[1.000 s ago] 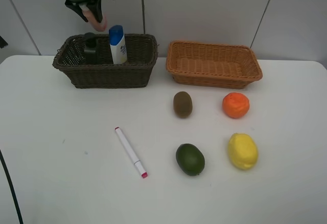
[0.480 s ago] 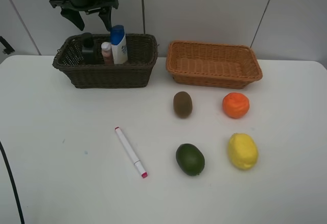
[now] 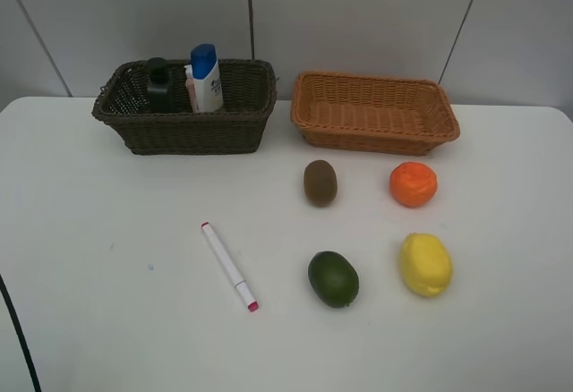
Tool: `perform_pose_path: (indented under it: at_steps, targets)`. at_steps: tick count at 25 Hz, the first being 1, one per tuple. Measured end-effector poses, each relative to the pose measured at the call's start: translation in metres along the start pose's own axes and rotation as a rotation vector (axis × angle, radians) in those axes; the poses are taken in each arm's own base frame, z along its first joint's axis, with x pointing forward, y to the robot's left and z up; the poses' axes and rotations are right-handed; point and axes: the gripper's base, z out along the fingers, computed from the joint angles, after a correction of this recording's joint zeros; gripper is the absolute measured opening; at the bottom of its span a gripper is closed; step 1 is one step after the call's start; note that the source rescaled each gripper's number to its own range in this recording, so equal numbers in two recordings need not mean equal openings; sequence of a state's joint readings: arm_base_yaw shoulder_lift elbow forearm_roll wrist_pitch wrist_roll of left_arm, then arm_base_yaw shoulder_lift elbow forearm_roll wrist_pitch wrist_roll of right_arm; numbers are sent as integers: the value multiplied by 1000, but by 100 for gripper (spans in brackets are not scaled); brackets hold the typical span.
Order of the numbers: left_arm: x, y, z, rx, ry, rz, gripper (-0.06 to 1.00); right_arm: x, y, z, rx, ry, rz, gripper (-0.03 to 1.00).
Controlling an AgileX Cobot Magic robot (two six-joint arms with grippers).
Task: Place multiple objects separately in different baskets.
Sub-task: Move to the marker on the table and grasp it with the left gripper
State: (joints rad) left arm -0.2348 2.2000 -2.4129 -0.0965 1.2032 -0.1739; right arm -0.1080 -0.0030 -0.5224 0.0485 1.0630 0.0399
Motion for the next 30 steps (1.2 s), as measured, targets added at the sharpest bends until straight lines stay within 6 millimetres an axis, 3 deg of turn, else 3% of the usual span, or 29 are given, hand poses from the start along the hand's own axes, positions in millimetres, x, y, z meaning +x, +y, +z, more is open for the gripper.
perform_pose_path:
  at_steps: [4,8,11,15,18,22,27,30]
  targets:
    - [10,-23,-39,60,-26,112,100,0,0,0,0,0,0,96]
    - [44,-72,-62,127,19,340,100,0,0,0,0,0,0,96]
    - [79,-111,-61,182,94,531,100,0,0,0,0,0,0,96]
    - [129,-144,-34,171,240,761,100,0,0,0,0,0,0,96]
    - [162,-147,-9,119,362,891,100,0,0,0,0,0,0,96]
    - [198,-137,16,110,521,1039,100,0,0,0,0,0,0,96]
    - [241,-118,42,232,695,1294,100,0,0,0,0,0,0,96]
    - [258,-110,57,282,679,1390,100,0,0,0,0,0,0,96]
